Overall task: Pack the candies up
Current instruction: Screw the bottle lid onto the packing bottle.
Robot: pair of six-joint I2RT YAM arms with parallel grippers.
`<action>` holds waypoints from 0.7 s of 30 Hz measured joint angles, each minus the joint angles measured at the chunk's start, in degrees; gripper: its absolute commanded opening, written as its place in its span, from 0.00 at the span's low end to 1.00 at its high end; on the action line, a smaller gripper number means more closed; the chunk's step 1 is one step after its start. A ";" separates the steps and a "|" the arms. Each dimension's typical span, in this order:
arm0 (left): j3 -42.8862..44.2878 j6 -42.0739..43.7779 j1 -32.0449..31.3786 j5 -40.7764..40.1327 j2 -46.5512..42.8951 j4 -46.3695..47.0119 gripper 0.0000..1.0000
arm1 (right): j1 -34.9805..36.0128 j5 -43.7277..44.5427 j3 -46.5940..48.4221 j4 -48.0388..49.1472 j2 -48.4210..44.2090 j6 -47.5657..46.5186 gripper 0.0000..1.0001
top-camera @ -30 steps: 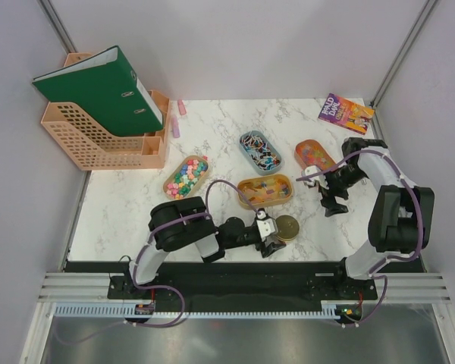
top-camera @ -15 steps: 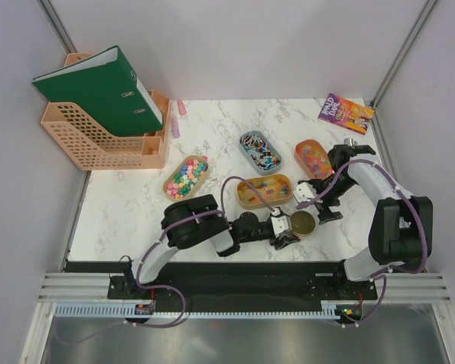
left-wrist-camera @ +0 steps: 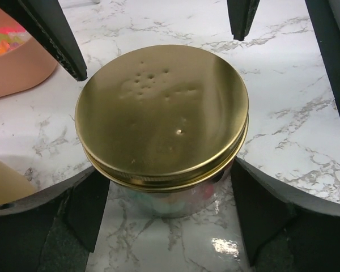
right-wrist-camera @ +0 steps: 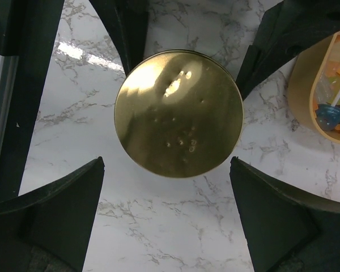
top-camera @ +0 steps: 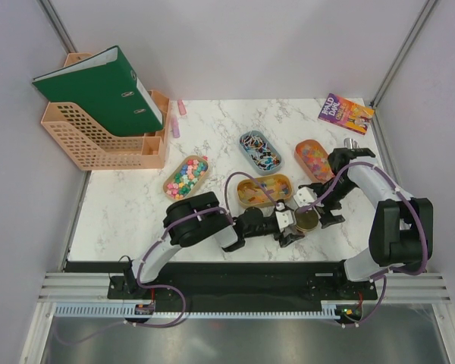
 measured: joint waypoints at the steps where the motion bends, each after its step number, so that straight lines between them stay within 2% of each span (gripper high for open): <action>1: 0.17 0.02 0.07 0.13 0.20 0.07 0.93 | 0.00 0.15 0.00 -0.02 0.00 0.07 0.98; 8: 4.87 0.00 0.33 1.40 4.04 1.88 0.93 | -0.90 1.38 0.00 0.26 -0.13 0.87 0.98; 11: 6.91 -0.04 0.26 1.53 5.49 2.25 0.88 | -1.40 1.60 0.02 0.76 -0.20 2.40 0.98; 14: 8.35 -0.22 0.26 1.90 6.32 2.10 0.76 | -1.51 1.70 0.33 0.83 -0.17 4.50 0.98; 15: 8.61 -0.26 0.24 1.95 6.45 2.10 0.67 | -1.51 1.77 0.33 1.01 -0.17 5.11 0.98; 17: 8.81 -0.35 0.26 2.10 6.49 1.88 0.58 | -1.53 1.86 0.33 1.22 -0.20 6.19 0.98; 18: 8.81 -0.35 0.26 2.21 6.49 1.84 0.51 | -1.53 1.92 0.31 1.27 -0.20 6.58 0.98; 20: 8.81 -0.35 0.26 2.29 6.49 1.81 0.44 | -1.55 2.08 0.04 1.73 -0.28 7.21 0.98; 21: 8.81 -0.35 0.26 2.32 6.49 1.79 0.37 | -1.55 2.19 -0.22 2.08 -0.35 7.65 0.98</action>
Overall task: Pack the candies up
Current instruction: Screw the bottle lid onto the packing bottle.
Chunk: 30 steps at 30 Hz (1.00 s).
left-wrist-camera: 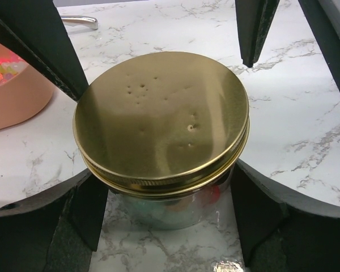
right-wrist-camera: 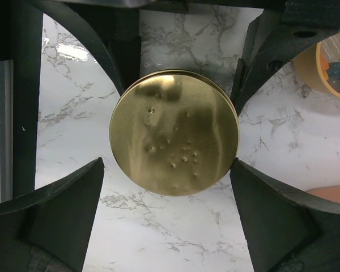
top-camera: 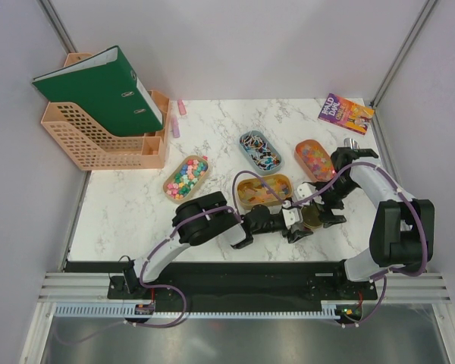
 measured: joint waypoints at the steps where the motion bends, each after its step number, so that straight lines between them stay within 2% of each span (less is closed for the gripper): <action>1: -0.07 0.00 0.00 0.02 0.00 0.00 0.35 | 0.00 0.02 -0.22 0.28 -0.02 0.42 0.98; 5: -0.35 0.00 0.02 0.11 -0.09 0.02 0.23 | -0.07 0.37 -0.52 1.09 0.00 2.56 0.98; 8: -0.61 -0.09 0.20 0.57 -0.13 0.00 0.02 | -0.26 0.70 -0.42 1.16 0.48 3.74 0.98; 16: -2.12 -0.50 0.85 1.29 -0.61 0.92 0.02 | -0.74 3.58 -1.05 0.87 -0.26 3.93 0.98; 24: -2.95 -0.48 1.46 2.49 -1.05 1.16 0.02 | -1.44 6.91 -7.69 -1.03 -9.29 3.91 0.98; 30: -3.06 -0.46 1.51 2.64 -1.09 1.16 0.02 | -6.12 7.37 -4.28 -1.16 -7.93 7.04 0.98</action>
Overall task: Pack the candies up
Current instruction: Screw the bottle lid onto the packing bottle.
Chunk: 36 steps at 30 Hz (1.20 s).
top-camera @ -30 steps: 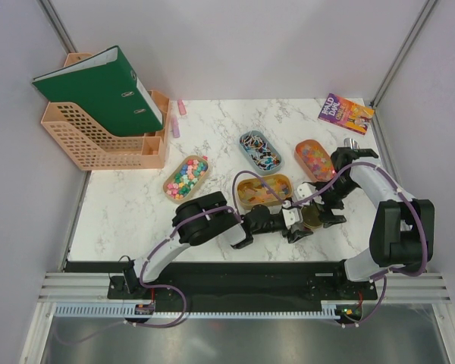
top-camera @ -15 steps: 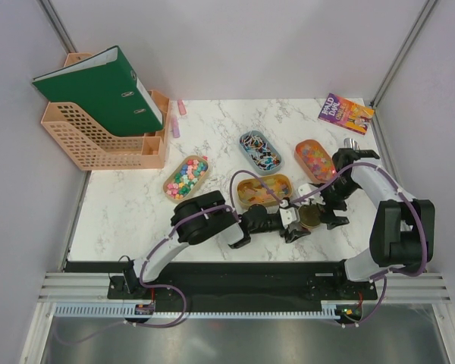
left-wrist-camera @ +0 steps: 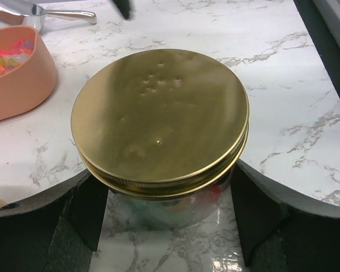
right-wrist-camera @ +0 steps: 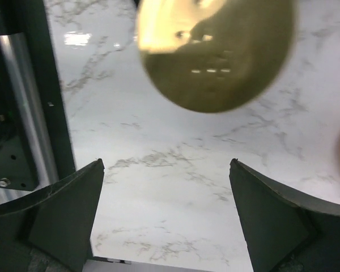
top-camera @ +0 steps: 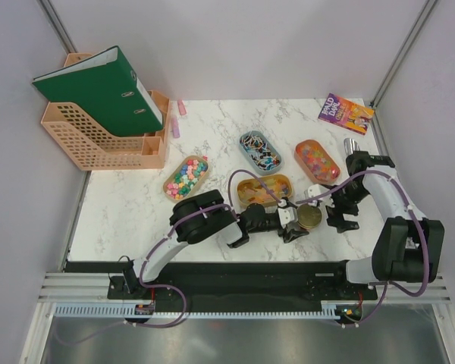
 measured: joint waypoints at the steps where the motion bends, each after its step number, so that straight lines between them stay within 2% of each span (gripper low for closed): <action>1: -0.07 0.02 0.04 0.09 -0.04 -0.02 0.02 | 0.02 -0.39 1.84 0.48 1.20 0.50 0.98; 7: -0.79 0.07 0.42 0.92 -0.52 -0.20 0.02 | 1.75 -2.86 7.96 3.98 5.92 1.46 0.98; 21: -1.81 0.28 0.57 1.03 -1.36 -0.50 0.02 | 11.76 -5.46 7.41 3.32 8.85 1.38 0.98; 26: -1.75 0.28 0.70 1.57 -1.36 -0.52 0.02 | 11.98 -5.11 3.48 4.04 7.37 1.31 0.98; 36: -1.29 0.24 1.60 4.48 -1.38 -0.98 0.02 | 11.28 -0.85 -4.13 7.43 -1.73 1.86 0.98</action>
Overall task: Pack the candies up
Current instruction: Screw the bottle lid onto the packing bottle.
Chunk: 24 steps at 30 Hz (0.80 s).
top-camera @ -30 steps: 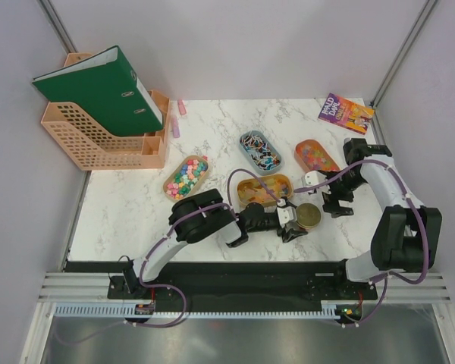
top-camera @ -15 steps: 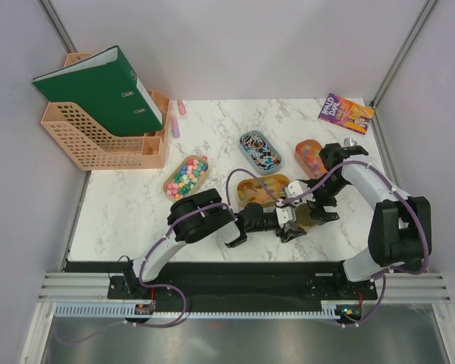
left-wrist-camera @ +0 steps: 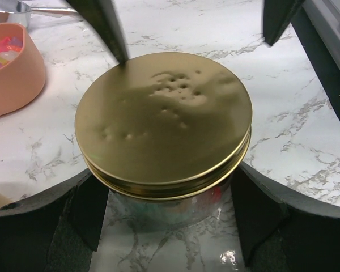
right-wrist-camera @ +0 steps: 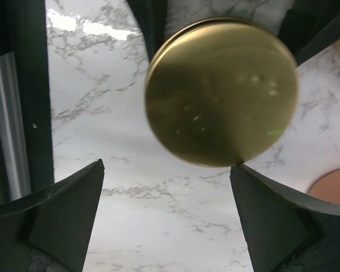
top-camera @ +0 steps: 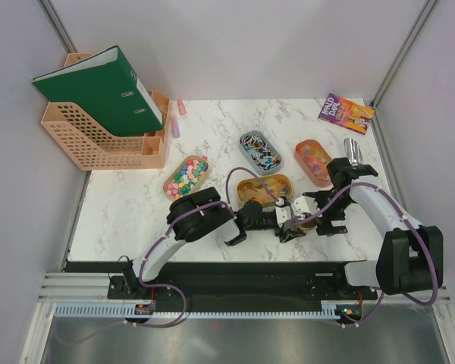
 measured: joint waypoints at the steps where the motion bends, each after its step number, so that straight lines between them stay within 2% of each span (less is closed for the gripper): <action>1: 0.04 0.02 0.11 0.22 0.00 -0.09 0.02 | -0.20 0.63 -0.92 -0.31 -1.33 0.11 0.98; 7: 0.87 0.07 0.92 1.20 0.00 -1.33 0.02 | -0.37 2.25 -5.81 -6.01 -8.28 1.22 0.98; 10: 1.16 0.11 1.38 1.46 0.00 -1.81 0.02 | -3.43 2.36 -5.35 -8.15 -8.87 1.60 0.98; 14: 1.14 0.17 1.40 1.51 0.00 -1.84 0.02 | -8.00 1.55 1.68 -9.81 -4.26 1.99 0.98; 18: 0.83 0.22 1.40 1.53 0.00 -1.81 0.02 | -9.25 -1.79 9.35 -8.17 1.86 0.98 0.98; 24: 0.37 0.24 1.49 1.49 -0.11 -1.60 0.02 | -8.35 -6.58 10.32 -5.88 4.61 -7.30 0.98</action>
